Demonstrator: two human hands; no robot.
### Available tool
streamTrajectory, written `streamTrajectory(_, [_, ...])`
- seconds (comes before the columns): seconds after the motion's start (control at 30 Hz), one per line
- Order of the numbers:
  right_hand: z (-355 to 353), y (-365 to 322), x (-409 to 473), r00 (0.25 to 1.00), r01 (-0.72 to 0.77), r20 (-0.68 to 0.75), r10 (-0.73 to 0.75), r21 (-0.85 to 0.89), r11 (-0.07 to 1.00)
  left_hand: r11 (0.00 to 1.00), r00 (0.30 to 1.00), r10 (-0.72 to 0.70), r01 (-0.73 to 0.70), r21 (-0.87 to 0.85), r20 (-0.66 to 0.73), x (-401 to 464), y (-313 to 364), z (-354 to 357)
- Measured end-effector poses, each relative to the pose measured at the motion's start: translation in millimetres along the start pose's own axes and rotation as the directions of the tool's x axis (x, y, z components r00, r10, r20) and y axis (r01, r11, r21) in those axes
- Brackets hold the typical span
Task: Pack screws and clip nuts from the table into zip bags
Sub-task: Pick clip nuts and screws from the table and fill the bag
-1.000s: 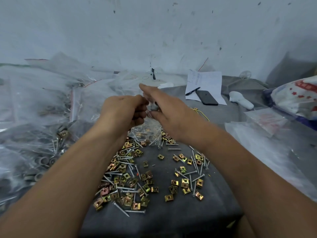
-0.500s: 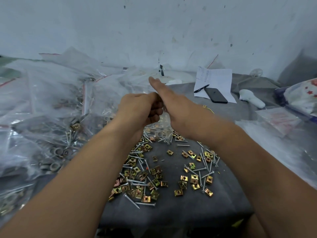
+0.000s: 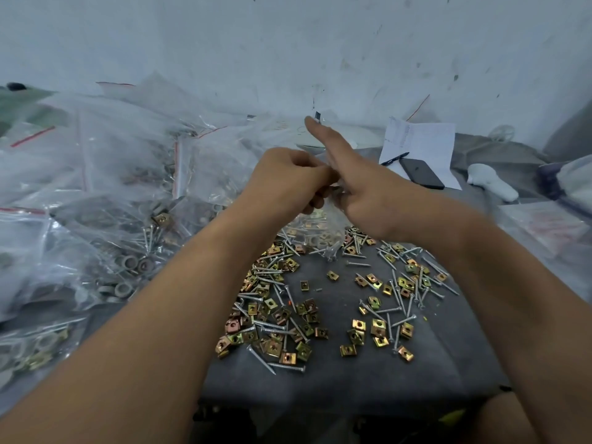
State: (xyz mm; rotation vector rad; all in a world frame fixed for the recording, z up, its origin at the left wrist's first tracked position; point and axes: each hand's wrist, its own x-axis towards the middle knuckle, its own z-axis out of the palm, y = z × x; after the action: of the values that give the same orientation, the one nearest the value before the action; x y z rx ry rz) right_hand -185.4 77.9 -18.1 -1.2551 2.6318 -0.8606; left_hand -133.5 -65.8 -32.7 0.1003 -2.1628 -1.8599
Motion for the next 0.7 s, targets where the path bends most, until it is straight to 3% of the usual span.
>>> streamTrajectory(0.07, [-3.9, 4.2, 0.7, 0.997, 0.063, 0.041, -0.071, 0.162, 0.985, 0.999, 0.999, 0.038, -0.038, 0.001, -0.005, 0.1, 1.1, 0.9])
streamTrajectory(0.17, [-4.4, -3.5, 0.7, 0.994, -0.036, -0.086, 0.074, 0.381, 0.924, 0.995, 0.996, 0.088, -0.088, -0.047, -0.016, 0.7, 2.3, 2.3])
streamTrajectory(0.2, [-5.8, 0.2, 0.7, 0.990, -0.038, -0.113, 0.088, 0.382, 0.923, 0.992, 0.995, 0.102, -0.103, -0.068, -0.022, 0.9, 2.4, 2.9])
streamTrajectory(0.3, [-8.3, 5.4, -6.5, 0.983, -0.026, -0.178, 0.037, 0.064, 0.998, 0.987, 0.994, 0.110, -0.111, -0.113, -0.017, 2.6, 0.9, 3.7])
streamTrajectory(0.5, [-5.2, 15.2, -12.1, 0.957, -0.240, -0.125, 0.261, 0.165, 0.957, 0.964, 0.998, -0.055, 0.047, -0.261, -0.026, 9.2, -9.4, 0.2])
streamTrajectory(0.7, [-11.9, 12.2, -17.2, 0.934, -0.285, -0.195, 0.300, 0.104, 0.953, 0.958, 0.996, -0.093, 0.091, -0.271, 0.004, 10.1, -11.4, -2.8])
